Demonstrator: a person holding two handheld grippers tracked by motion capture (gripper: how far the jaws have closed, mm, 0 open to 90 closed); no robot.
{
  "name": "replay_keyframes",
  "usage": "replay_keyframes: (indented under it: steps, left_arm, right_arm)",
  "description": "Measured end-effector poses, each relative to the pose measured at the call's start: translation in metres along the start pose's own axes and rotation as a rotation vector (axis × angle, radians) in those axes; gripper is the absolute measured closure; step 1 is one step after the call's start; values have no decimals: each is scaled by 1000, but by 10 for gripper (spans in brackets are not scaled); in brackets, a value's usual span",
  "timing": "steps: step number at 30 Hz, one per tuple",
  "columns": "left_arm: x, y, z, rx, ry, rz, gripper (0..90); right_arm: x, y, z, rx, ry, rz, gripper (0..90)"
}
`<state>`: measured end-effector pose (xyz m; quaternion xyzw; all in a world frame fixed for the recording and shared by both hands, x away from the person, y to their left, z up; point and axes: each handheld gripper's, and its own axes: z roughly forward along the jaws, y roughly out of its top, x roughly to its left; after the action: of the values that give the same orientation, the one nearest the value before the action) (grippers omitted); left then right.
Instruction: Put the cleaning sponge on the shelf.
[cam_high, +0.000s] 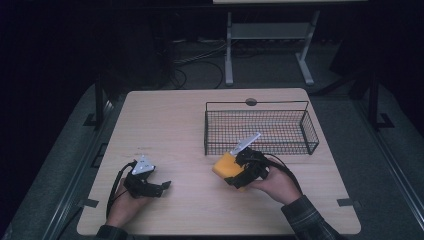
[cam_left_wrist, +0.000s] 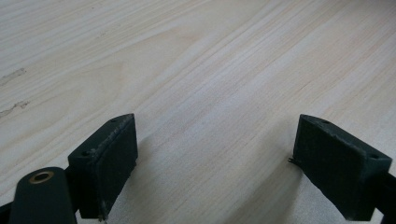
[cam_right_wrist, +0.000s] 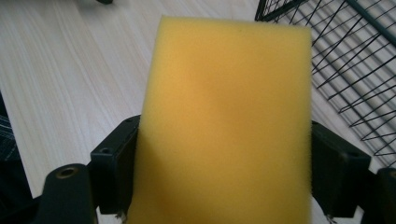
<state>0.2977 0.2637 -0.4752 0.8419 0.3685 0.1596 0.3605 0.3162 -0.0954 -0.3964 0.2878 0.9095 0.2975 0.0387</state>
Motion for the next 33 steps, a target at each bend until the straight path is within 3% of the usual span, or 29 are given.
replay_keyframes:
  steps: [33]
  left_arm:
    - [0,0,0,0,1,2,129]
  right_arm:
    - [-34,47,-31,-41,-43,-6,220]
